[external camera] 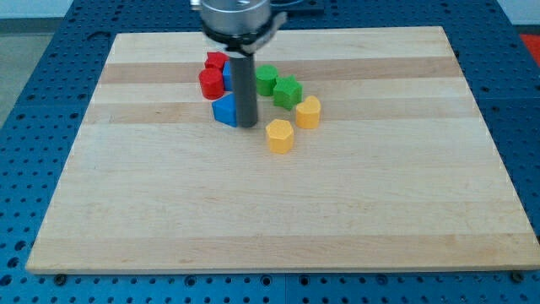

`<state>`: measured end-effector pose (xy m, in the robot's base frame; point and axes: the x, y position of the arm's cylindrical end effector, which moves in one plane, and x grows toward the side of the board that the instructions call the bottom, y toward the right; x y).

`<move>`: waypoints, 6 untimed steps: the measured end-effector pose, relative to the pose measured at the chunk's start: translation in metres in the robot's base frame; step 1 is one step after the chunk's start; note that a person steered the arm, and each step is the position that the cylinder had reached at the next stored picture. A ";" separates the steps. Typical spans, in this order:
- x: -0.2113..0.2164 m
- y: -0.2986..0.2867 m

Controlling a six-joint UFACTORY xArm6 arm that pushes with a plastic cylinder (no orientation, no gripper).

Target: Move the blue triangle closer to the red circle

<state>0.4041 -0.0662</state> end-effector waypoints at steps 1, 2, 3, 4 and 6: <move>-0.012 -0.043; -0.015 -0.058; 0.002 -0.042; 0.030 -0.064; 0.004 -0.134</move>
